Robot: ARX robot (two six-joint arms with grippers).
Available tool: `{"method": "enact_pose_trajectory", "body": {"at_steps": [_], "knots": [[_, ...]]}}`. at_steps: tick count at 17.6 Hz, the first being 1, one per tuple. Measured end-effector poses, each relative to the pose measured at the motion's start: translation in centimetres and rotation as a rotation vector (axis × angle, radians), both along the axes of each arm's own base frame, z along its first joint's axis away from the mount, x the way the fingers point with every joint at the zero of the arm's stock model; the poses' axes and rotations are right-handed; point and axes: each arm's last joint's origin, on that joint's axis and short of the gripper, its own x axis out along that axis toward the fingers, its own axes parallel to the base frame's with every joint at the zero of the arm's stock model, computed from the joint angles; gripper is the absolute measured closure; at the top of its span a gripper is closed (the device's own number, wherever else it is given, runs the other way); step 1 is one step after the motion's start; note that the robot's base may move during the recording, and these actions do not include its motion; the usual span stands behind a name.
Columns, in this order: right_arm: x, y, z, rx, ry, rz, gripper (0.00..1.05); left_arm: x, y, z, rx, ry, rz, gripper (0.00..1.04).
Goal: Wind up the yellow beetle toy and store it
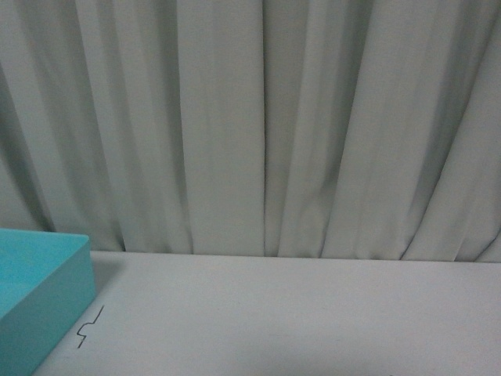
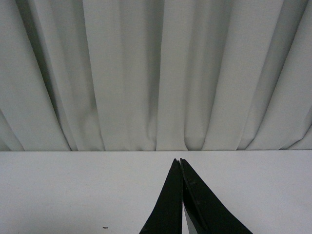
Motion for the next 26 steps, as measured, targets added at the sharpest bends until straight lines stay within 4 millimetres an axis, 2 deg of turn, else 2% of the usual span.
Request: {"method": "enact_pose_trajectory", "body": {"at_steps": [13, 17, 19, 20, 23, 24, 25, 26], "knots": [[-2.0, 0.0, -3.2, 0.003, -0.003, 0.001, 1.03, 0.0, 0.0, 0.0, 0.000, 0.000, 0.001, 0.07], [-2.3, 0.0, -3.2, 0.003, -0.009, 0.000, 1.03, 0.0, 0.0, 0.0, 0.000, 0.000, 0.000, 0.07], [-3.2, 0.0, -3.7, 0.003, 0.026, 0.000, 1.03, 0.0, 0.0, 0.0, 0.000, 0.000, 0.002, 0.07], [-3.4, 0.0, -3.2, 0.003, -0.023, 0.000, 1.03, 0.0, 0.0, 0.0, 0.000, 0.000, 0.000, 0.07], [-3.4, 0.0, -3.4, 0.003, -0.005, 0.000, 1.03, 0.0, 0.0, 0.0, 0.000, 0.000, 0.000, 0.07], [-3.4, 0.0, -3.4, 0.003, -0.004, 0.000, 0.97, 0.0, 0.0, 0.0, 0.000, 0.000, 0.000, 0.07], [-3.4, 0.0, -3.4, 0.003, -0.004, 0.000, 0.67, 0.0, 0.0, 0.0, 0.000, 0.000, 0.000, 0.07], [-3.4, 0.0, -3.4, 0.003, -0.004, 0.000, 0.54, 0.0, 0.0, 0.0, 0.000, 0.000, 0.000, 0.07]]}}
